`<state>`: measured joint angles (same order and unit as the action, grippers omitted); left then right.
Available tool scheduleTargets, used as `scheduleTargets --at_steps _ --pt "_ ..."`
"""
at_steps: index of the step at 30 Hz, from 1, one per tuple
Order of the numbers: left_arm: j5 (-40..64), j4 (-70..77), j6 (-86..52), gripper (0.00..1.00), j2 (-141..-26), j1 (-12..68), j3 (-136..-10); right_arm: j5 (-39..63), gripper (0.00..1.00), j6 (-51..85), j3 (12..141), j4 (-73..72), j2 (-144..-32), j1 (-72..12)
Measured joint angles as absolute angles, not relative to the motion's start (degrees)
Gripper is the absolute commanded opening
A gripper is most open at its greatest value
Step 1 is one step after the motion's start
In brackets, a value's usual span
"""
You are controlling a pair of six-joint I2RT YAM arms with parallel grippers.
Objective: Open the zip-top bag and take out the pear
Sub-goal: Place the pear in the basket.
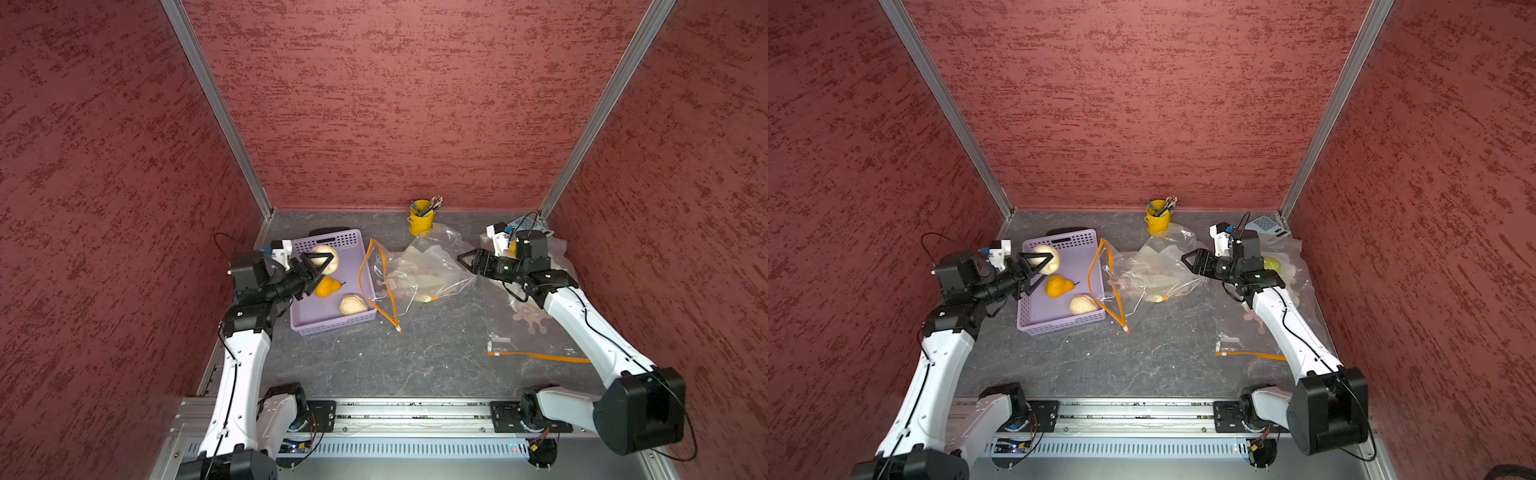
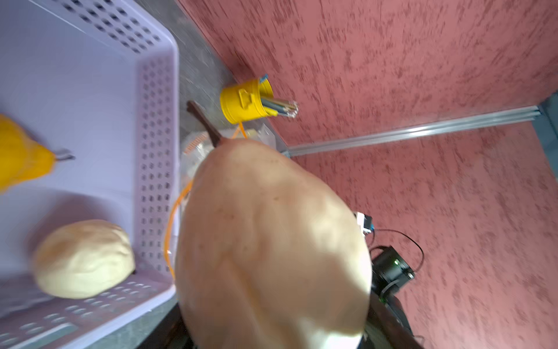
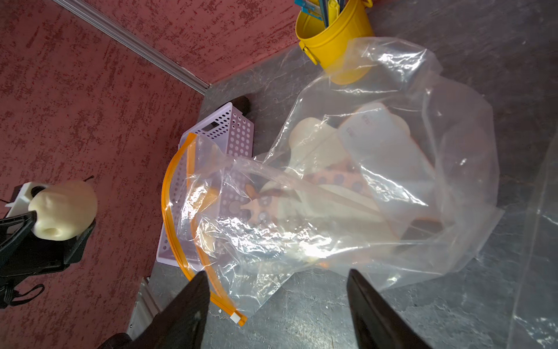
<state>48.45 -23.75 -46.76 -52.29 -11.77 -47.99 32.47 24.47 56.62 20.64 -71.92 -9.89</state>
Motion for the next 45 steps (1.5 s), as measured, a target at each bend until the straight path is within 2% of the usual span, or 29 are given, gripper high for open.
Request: scheduleTargets --at_steps 4,10,15,20,25,28,31,33,40,45 --pt "44.77 -24.18 -42.54 0.65 -62.7 -11.49 -51.0 28.97 0.81 24.51 56.66 22.9 -72.47 -11.33" --pt "39.4 -22.5 -38.33 0.99 -83.09 -11.64 -55.42 20.99 0.88 24.4 62.43 31.79 -74.04 -8.12" --pt "35.27 -23.09 -37.54 1.0 -85.19 -9.85 -56.73 16.25 0.9 24.67 62.0 36.05 -72.73 0.51" --pt "28.67 -27.24 -35.99 1.0 -75.85 -0.32 -61.73 13.3 0.91 25.26 58.41 41.56 -67.42 2.63" --pt "21.93 -26.85 -35.9 1.0 -62.74 18.22 -64.16 12.99 0.92 28.69 52.23 46.68 -54.3 2.39" --pt "20.67 -22.68 -38.57 1.0 -60.8 31.35 -60.45 13.02 0.92 30.5 50.57 50.02 -47.51 1.89" --pt "20.62 -16.78 -42.22 1.0 -66.59 40.84 -55.77 13.02 0.92 31.81 50.3 53.04 -42.72 0.99" --pt "20.73 -13.47 -44.31 1.0 -73.23 44.27 -54.06 12.78 0.92 32.4 50.33 54.81 -40.51 0.51" --pt "24.14 -4.89 -51.07 0.95 -95.83 53.25 -59.16 11.0 0.93 31.4 52.82 60.58 -40.97 0.16" --pt "25.5 0.4 -55.66 0.96 -105.36 56.62 -63.11 9.93 0.92 29.8 54.81 62.13 -42.37 0.14"
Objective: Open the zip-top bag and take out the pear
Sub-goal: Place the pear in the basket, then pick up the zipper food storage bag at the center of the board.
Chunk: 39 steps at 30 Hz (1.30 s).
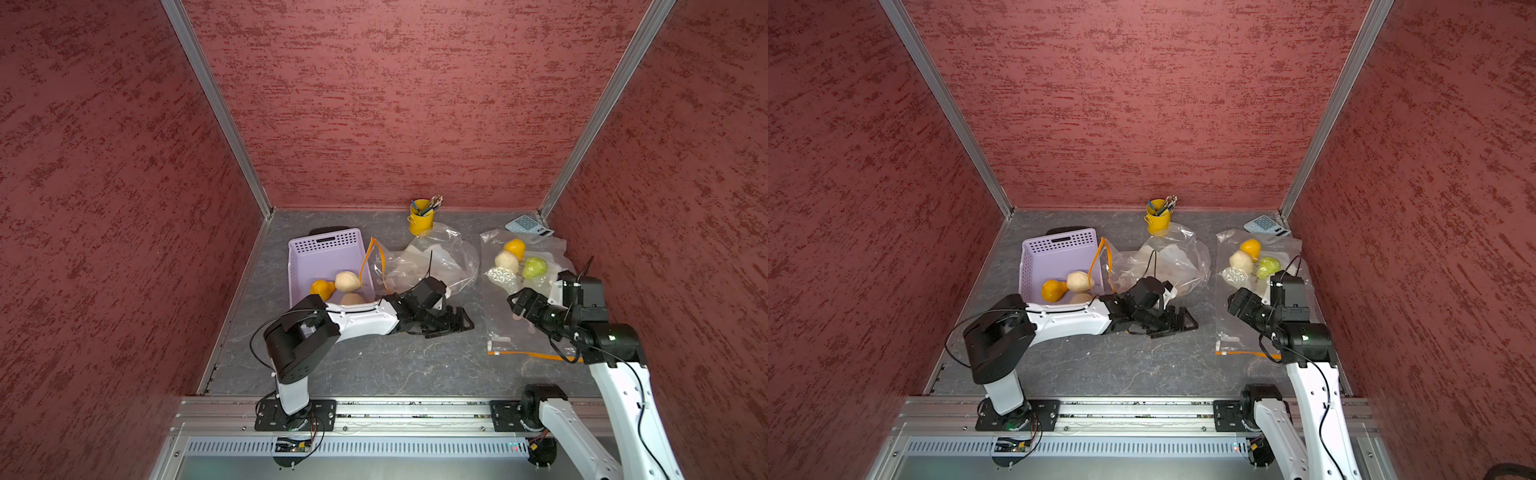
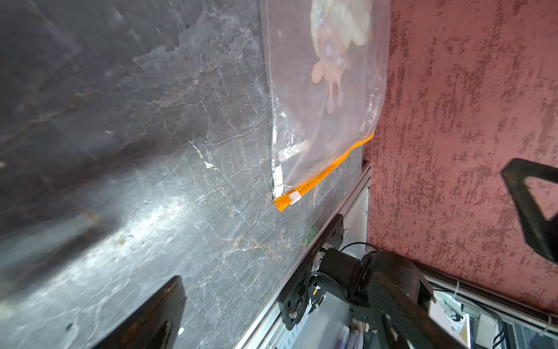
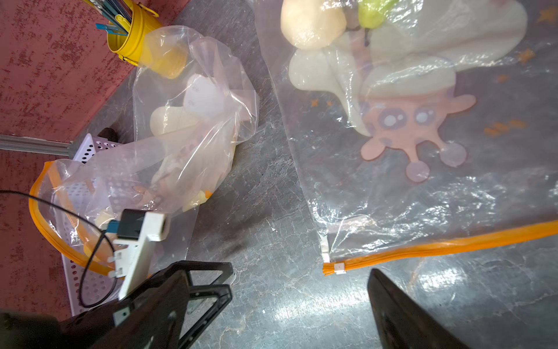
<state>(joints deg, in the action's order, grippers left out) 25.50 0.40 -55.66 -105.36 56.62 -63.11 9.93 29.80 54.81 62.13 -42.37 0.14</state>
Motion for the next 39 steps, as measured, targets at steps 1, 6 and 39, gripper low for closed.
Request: scheduleTargets --at_steps 1,6,39 --pt "25.43 1.19 -56.34 0.96 -106.89 56.71 -63.75 9.82 0.93 29.54 54.92 62.19 -42.24 0.14" --pt "24.18 5.21 -59.37 0.96 -113.23 56.95 -67.55 9.78 0.92 28.71 54.96 62.72 -41.06 0.14" --pt "19.07 -1.8 -61.1 0.59 -134.21 60.99 -95.53 11.22 0.91 28.58 52.18 60.71 -36.25 0.14"
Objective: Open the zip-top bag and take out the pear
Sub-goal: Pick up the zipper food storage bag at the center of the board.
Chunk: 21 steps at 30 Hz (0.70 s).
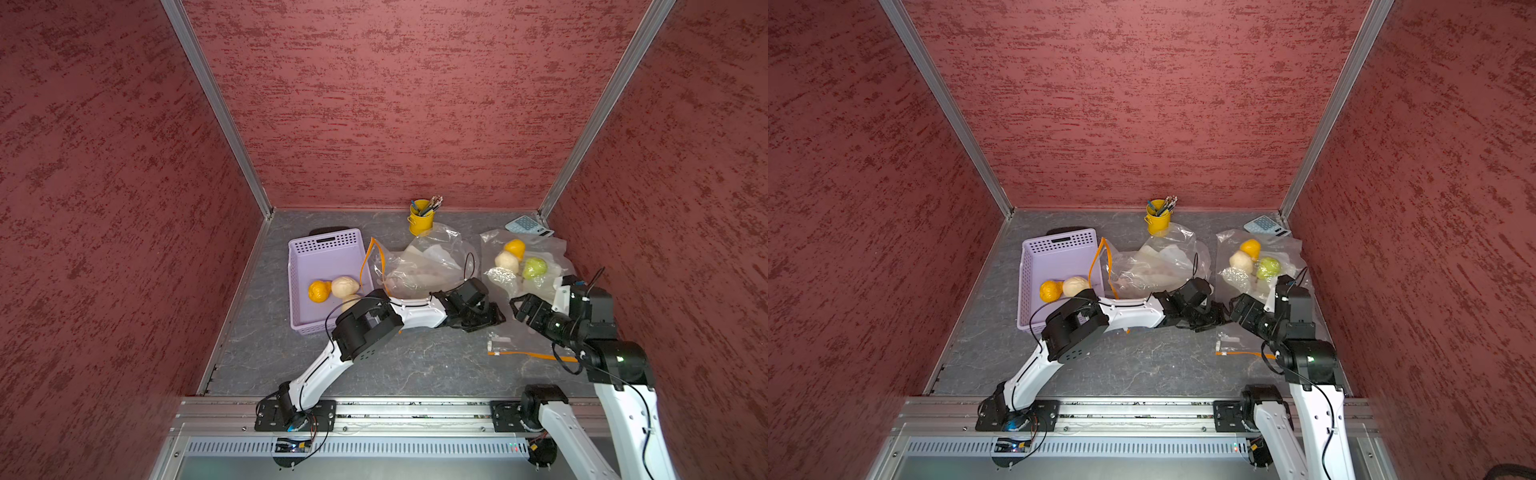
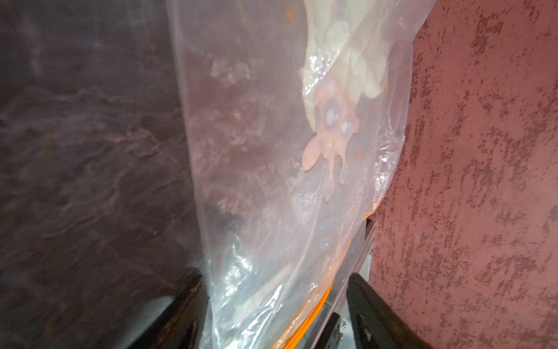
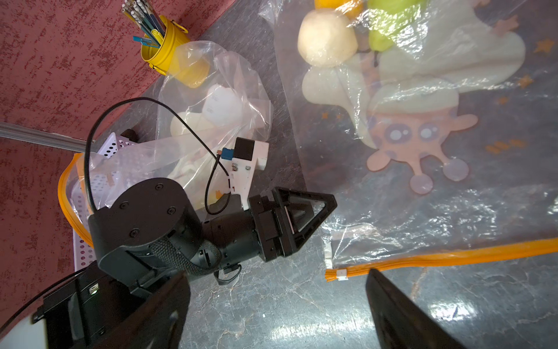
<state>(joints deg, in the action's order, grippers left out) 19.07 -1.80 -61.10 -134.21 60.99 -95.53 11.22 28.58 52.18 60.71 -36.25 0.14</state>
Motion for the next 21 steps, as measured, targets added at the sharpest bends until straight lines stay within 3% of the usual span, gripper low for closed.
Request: scheduleTargets --at_steps 10,21 --pt "19.92 -2.37 -60.03 0.03 -136.11 60.03 -95.53 12.58 0.9 30.3 47.55 58.24 -35.22 0.14" --pt "22.7 4.12 -61.01 0.0 -131.44 58.02 -85.6 17.04 0.89 29.98 47.51 58.74 -35.24 0.08"
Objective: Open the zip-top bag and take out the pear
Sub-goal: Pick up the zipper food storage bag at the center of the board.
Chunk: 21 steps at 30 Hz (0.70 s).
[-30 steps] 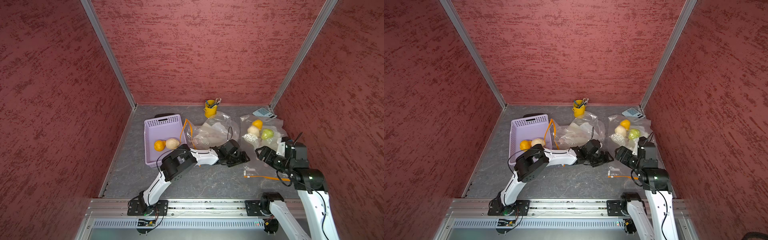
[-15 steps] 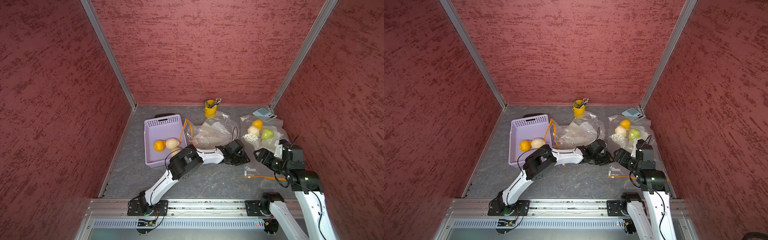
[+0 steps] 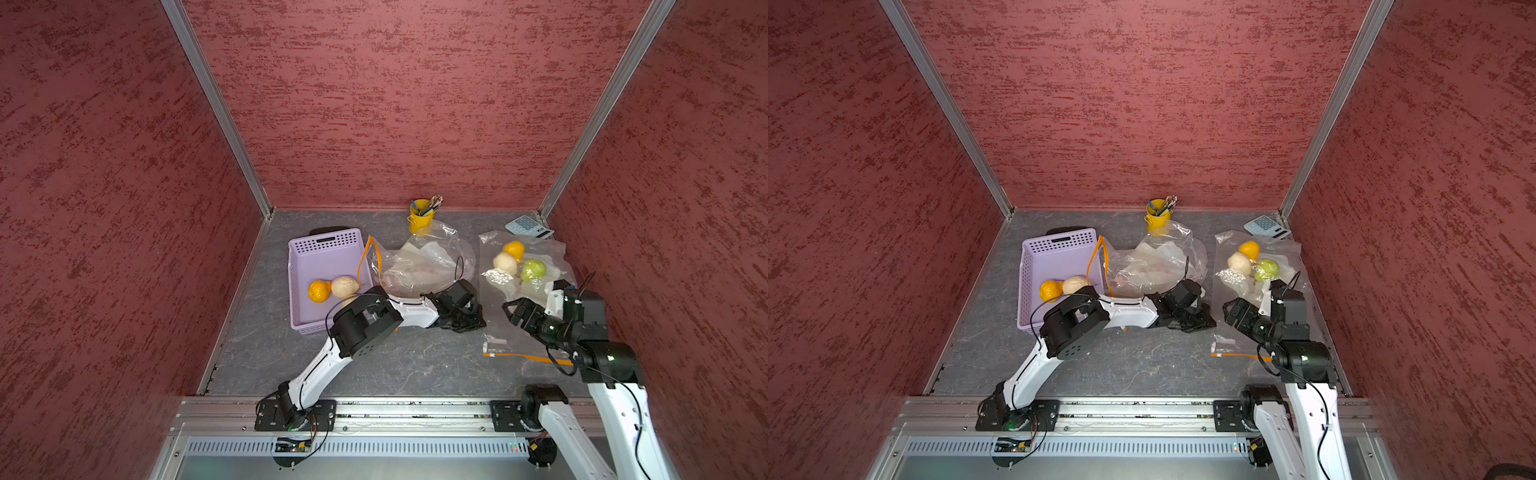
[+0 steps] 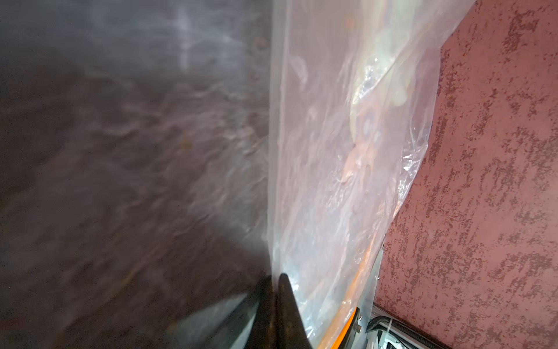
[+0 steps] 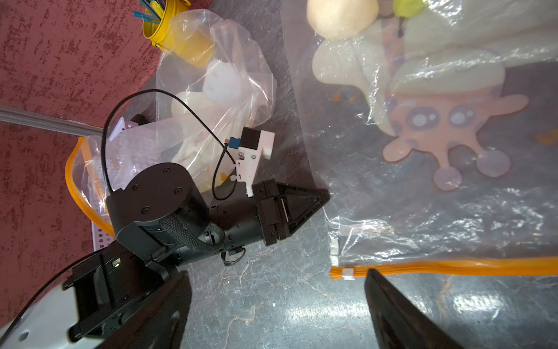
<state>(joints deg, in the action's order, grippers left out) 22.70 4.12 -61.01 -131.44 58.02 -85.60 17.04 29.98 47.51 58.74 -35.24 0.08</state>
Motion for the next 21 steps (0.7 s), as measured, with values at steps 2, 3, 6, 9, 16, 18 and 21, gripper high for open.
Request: scheduleTargets --at_steps 2,3,6,9,16,18,21 --pt "23.42 4.29 -61.54 0.0 -128.95 56.82 -82.13 17.98 0.88 30.04 47.51 59.31 -35.24 0.01" --pt "23.81 4.45 -61.84 0.0 -127.79 56.14 -80.66 18.17 0.88 30.22 47.48 59.66 -35.2 -0.03" --pt "25.36 5.56 -62.83 0.0 -124.03 53.58 -76.93 20.01 0.87 30.59 47.29 59.94 -34.5 -0.36" --pt "27.29 6.68 -63.42 0.0 -121.38 51.29 -75.88 21.69 0.87 29.71 47.24 61.43 -33.78 -2.0" --pt "31.86 9.96 -64.84 0.0 -120.01 48.29 -75.83 16.4 0.85 28.1 50.33 66.26 -37.08 -16.21" --pt "33.01 10.41 -65.21 0.0 -120.01 47.97 -75.83 12.36 0.85 28.56 51.33 66.81 -39.94 -23.38" --pt "34.52 11.22 -65.87 0.0 -120.01 47.53 -75.7 4.14 0.85 31.44 52.71 68.6 -47.09 -36.03"
